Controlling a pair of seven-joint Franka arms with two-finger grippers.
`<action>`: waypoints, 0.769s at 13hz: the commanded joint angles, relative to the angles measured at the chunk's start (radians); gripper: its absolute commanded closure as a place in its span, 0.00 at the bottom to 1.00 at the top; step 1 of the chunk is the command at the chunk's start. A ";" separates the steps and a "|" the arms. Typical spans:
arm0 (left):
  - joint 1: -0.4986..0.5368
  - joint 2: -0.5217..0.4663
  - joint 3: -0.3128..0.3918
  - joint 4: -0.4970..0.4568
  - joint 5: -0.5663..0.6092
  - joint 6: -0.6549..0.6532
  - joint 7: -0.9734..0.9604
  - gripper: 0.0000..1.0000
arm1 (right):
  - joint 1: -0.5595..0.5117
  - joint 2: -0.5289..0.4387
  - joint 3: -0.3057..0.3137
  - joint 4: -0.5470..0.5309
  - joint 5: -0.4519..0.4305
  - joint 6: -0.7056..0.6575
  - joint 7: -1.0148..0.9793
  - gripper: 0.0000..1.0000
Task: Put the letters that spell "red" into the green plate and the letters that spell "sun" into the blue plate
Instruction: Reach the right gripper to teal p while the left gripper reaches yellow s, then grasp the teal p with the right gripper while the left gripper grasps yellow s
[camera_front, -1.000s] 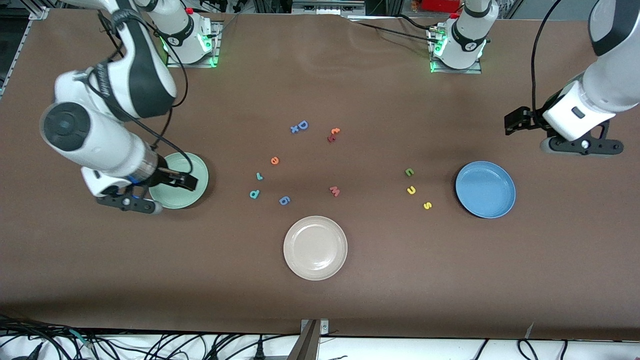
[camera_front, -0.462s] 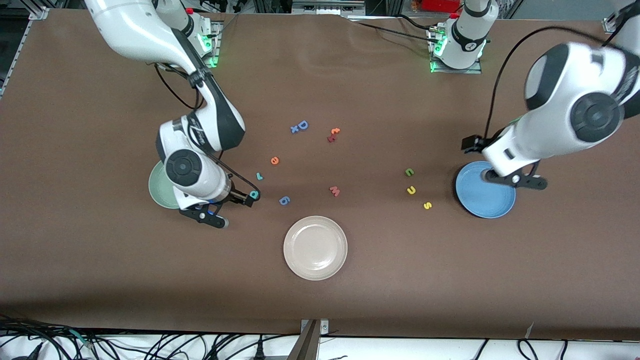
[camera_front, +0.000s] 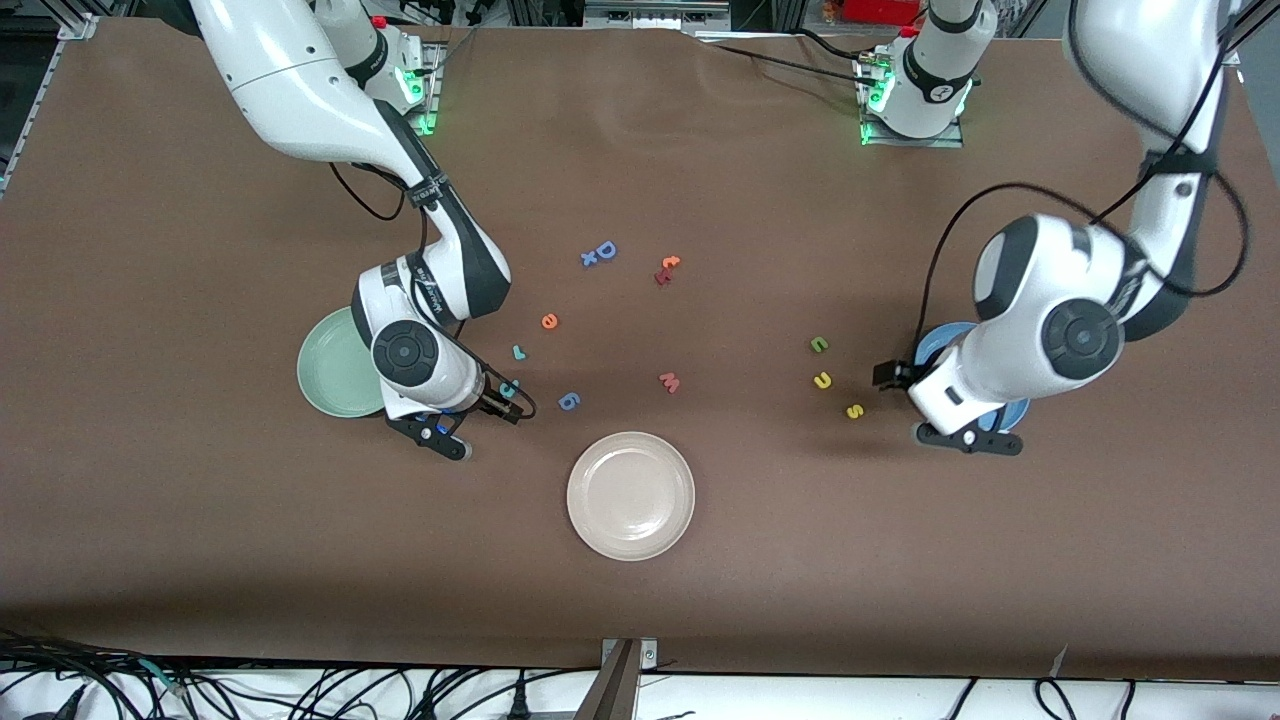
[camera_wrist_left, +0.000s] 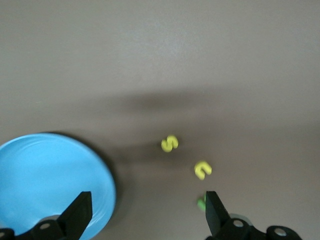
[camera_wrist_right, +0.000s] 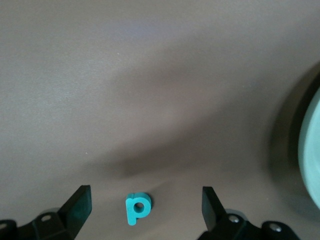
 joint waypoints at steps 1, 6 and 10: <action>-0.054 0.097 -0.001 -0.001 0.053 0.124 -0.154 0.00 | 0.004 -0.008 -0.001 -0.027 0.014 0.013 0.062 0.02; -0.047 0.174 -0.001 -0.094 0.164 0.344 -0.276 0.00 | 0.028 0.003 0.016 -0.052 0.066 0.016 0.065 0.04; -0.044 0.159 -0.001 -0.148 0.164 0.344 -0.291 0.00 | 0.033 0.027 0.016 -0.054 0.064 0.047 0.065 0.13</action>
